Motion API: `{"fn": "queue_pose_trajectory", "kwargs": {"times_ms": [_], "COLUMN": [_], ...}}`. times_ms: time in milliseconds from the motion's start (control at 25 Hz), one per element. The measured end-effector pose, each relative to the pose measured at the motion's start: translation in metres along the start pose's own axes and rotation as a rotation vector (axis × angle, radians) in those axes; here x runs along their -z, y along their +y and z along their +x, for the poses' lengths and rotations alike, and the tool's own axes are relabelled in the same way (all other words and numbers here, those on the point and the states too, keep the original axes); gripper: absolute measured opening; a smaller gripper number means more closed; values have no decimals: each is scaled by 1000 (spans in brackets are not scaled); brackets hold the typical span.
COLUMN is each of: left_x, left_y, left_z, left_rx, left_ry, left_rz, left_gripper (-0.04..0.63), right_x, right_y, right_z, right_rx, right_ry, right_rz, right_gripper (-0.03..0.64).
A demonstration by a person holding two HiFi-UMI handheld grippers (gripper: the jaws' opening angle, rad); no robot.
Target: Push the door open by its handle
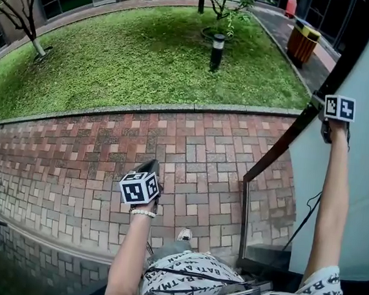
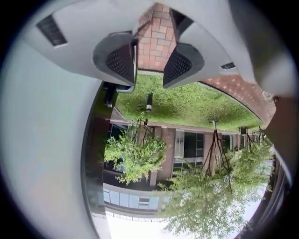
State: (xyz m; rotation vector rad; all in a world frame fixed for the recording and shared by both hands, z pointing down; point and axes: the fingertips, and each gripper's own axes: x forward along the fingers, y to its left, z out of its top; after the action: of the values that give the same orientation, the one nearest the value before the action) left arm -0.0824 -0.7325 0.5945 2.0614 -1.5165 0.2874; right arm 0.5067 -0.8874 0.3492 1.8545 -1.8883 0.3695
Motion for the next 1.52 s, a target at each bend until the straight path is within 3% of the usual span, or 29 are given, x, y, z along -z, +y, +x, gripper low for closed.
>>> {"fn": "queue_pose_trajectory", "kwargs": {"times_ms": [40, 120, 200, 240, 440, 680, 1280, 1520], "left_x": [3, 12, 24, 30, 66, 71, 107, 145], "left_y": [-6, -20, -36, -45, -85, -112, -146, -150], "left_z": [-6, -21, -43, -56, -138, -210, -295, -338], "left_rx": [3, 11, 16, 17, 9, -5, 22, 51], "left_ry": [-2, -5, -10, -12, -7, -30, -67, -63], "left_rz": [4, 16, 34, 45, 74, 71, 99, 100], "left_gripper": [0, 0, 0, 0, 0, 0, 0, 0], "right_x": [-4, 3, 26, 39, 100, 113, 202, 240], "right_y": [10, 30, 52, 64, 133, 170, 231, 259], "right_z": [-15, -42, -64, -74, -134, -216, -337, -388], "right_rx": [-11, -34, -55, -72, -151, -203, -294, -298], "right_ry": [-55, -132, -157, -157, -97, -105, -158, -158], "right_rz": [9, 32, 50, 58, 27, -10, 38, 32], "right_gripper": [210, 106, 16, 9, 8, 8, 12, 11]}}
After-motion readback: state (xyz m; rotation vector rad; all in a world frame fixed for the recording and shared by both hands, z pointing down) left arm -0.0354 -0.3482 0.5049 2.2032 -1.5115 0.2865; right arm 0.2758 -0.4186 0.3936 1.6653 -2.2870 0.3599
